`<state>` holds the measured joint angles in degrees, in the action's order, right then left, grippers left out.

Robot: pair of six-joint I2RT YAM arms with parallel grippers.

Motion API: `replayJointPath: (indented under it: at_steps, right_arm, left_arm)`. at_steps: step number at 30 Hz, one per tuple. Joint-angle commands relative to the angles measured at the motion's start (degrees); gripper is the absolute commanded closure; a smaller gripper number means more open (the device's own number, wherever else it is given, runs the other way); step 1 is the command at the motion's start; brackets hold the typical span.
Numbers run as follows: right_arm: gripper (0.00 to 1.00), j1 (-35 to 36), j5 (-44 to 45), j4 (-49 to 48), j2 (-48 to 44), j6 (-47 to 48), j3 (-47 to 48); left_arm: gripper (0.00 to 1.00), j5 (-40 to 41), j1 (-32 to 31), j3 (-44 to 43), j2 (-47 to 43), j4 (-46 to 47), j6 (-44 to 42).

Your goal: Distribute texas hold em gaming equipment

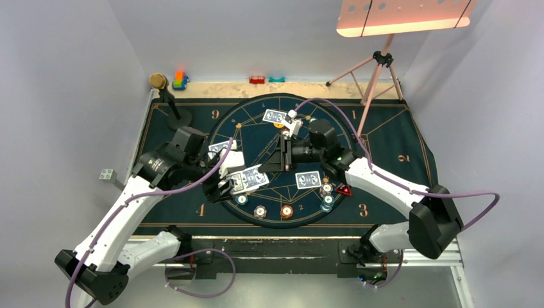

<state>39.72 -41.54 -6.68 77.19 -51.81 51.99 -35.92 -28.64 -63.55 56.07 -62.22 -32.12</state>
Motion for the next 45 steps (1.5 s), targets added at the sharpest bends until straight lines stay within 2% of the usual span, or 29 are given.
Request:
replayJointPath:
  at_steps: [1,5,9,17,23,28,31,39,42,45]
  right_arm:
    - [0.69,-0.91,-0.28,0.65,-1.79,1.36,-0.72]
    - [0.87,-2.08,-1.17,-0.04,-2.82,0.32,-0.87]
    - [1.00,-4.04,-2.19,-0.13,-3.89,-0.57,-0.91]
    - [1.00,-9.37,-6.54,-5.18,-6.00,-7.20,-1.73]
    - [1.00,-16.93,-7.17,-5.09,-2.72,-8.29,2.38]
    - [1.00,-20.69,-6.05,-6.83,7.02,-7.77,10.05]
    - [1.00,-21.63,-3.85,-7.39,16.32,-6.70,16.57]
    - [1.00,-22.76,7.17,-2.62,43.48,-2.40,41.28]
    - [1.00,-22.87,11.43,-1.84,49.88,-2.22,47.59]
    - [1.00,-22.85,17.24,-2.40,53.58,-2.37,49.80]
  left_arm:
    - [1.00,-2.74,0.18,-3.01,-1.28,1.00,0.39]
    - [1.00,-2.54,0.17,-2.90,-1.30,0.99,0.38]
    - [1.00,-2.48,0.17,-2.74,-1.32,1.04,0.23]
    - [1.00,-2.00,0.17,-2.20,-1.39,1.19,-0.11]
    - [1.00,-1.65,0.17,-1.84,-1.67,1.20,-0.14]
    - [1.00,-1.39,0.17,-1.80,-2.01,1.04,-0.29]
    - [1.00,-1.34,0.18,-1.75,-2.03,0.94,-0.31]
    - [1.00,-2.17,0.18,-2.02,-1.92,1.30,0.18]
    - [1.00,-2.44,0.18,-2.27,-1.71,1.27,0.26]
    - [1.00,-2.62,0.22,-2.37,-1.59,1.21,0.30]
